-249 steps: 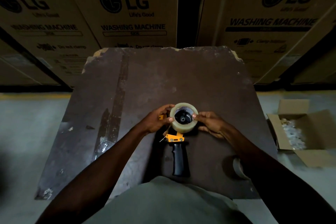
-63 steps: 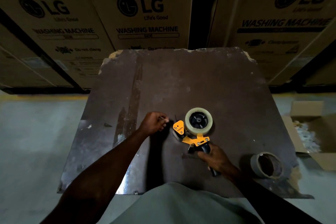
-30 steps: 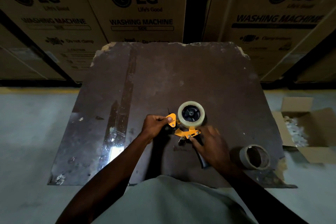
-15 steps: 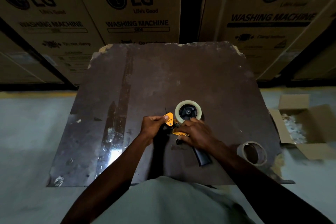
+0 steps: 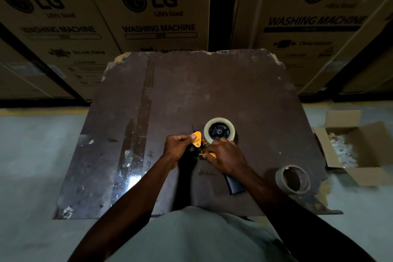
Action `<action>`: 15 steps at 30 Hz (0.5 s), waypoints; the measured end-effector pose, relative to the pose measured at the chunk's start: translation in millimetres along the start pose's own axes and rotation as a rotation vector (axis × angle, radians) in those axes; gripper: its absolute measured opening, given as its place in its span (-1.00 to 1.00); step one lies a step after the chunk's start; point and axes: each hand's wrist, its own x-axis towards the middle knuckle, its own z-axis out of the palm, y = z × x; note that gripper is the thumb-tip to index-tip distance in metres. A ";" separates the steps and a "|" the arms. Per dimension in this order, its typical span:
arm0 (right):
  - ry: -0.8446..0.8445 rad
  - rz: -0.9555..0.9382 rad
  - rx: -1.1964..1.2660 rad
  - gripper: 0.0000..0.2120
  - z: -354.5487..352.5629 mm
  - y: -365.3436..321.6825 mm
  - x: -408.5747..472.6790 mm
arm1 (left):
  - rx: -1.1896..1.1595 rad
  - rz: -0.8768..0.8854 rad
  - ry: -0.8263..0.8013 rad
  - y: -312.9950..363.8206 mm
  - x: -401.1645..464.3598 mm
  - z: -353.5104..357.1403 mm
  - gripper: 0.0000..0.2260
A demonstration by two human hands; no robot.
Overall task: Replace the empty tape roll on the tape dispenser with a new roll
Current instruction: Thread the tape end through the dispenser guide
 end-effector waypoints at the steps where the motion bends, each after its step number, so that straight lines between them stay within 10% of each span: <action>1: 0.022 0.029 -0.019 -0.72 2.6 -1.2 0.2 | 0.000 -0.002 0.001 -0.5 0.4 -0.2 -0.79; 9: 0.331 0.352 0.027 -0.70 11.0 4.8 -40.2 | -0.089 0.019 0.013 -2.4 -3.4 1.4 -0.87; 15: -0.169 0.702 0.718 -0.57 12.2 33.4 -41.9 | -0.285 -0.136 0.128 -7.8 0.1 3.8 -0.77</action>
